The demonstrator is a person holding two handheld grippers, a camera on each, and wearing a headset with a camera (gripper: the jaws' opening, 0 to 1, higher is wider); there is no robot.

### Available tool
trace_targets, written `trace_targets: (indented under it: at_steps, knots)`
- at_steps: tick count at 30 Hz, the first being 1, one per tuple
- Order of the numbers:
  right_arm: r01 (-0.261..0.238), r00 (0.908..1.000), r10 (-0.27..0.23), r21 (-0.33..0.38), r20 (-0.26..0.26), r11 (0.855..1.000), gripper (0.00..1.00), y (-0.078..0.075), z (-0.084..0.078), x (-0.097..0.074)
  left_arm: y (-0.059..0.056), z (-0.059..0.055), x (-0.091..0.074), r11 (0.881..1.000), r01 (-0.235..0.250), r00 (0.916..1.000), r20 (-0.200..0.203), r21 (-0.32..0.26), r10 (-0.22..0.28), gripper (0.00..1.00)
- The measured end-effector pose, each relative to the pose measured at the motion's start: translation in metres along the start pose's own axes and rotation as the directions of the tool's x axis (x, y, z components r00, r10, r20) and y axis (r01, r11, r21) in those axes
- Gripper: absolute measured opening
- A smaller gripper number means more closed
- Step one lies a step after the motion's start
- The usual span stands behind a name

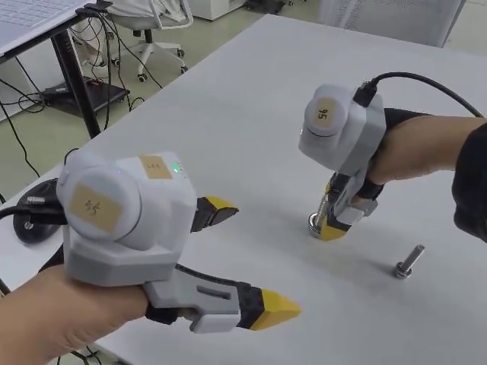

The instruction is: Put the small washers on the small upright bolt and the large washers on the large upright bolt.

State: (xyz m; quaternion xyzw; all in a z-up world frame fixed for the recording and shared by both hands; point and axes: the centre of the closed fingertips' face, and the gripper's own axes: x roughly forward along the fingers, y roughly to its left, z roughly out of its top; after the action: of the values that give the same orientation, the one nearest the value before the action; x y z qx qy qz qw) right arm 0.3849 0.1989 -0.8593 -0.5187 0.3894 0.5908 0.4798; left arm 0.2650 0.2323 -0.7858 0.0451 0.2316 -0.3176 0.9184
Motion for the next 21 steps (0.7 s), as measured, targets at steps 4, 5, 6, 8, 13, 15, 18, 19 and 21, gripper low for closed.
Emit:
trace_targets:
  at_steps: [4, 5, 6, 8, 13, 15, 18, 19, 21]
  knots:
    - [0.003, 1.0, -0.003, 0.007, 0.001, 1.0, 0.39, -0.001, -0.004, -0.002, 0.0, 0.0, 0.0, 1.0, 0.001, 1.0, -0.001, 0.002, -0.001, 0.8]
    - [0.004, 1.0, -0.004, 0.006, 0.001, 1.0, 0.39, -0.002, -0.004, -0.002, -0.001, 0.0, 0.0, 1.0, 0.002, 1.0, 0.0, 0.003, -0.002, 0.8]
    - [0.006, 1.0, -0.006, 0.007, 0.002, 1.0, 0.39, -0.003, -0.004, -0.003, -0.001, 0.0, 0.0, 1.0, 0.003, 1.0, 0.0, 0.003, -0.003, 0.8]
    - [0.01, 1.0, -0.01, 0.011, 0.002, 1.0, 0.39, -0.003, -0.007, -0.005, -0.001, 0.0, 0.001, 1.0, 0.004, 1.0, 0.0, 0.004, -0.004, 0.8]
    - [0.017, 0.9998, -0.017, 0.023, 0.006, 1.0, 0.41, -0.005, -0.01, -0.01, -0.002, 0.001, 0.001, 1.0, 0.006, 1.0, 0.001, 0.006, -0.006, 0.8]
    - [0.016, 0.9998, -0.017, 0.029, 0.007, 0.999, 0.41, -0.005, -0.012, -0.012, -0.002, 0.001, 0.001, 1.0, 0.006, 1.0, 0.001, 0.007, -0.006, 0.8]
    - [0.029, 0.9996, -0.029, 0.035, 0.005, 0.999, 0.42, -0.005, -0.015, -0.015, -0.002, 0.001, 0.001, 1.0, 0.008, 1.0, 0.0, 0.008, -0.008, 0.8]
    - [0.032, 0.9995, -0.032, 0.035, 0.007, 0.999, 0.43, -0.006, -0.015, -0.016, -0.003, 0.001, 0.001, 1.0, 0.009, 1.0, 0.001, 0.008, -0.009, 0.8]
    - [0.036, 0.9993, -0.036, 0.045, 0.013, 0.998, 0.43, -0.006, -0.017, -0.02, -0.002, 0.001, 0.001, 1.0, 0.009, 1.0, 0.001, 0.008, -0.009, 0.8]
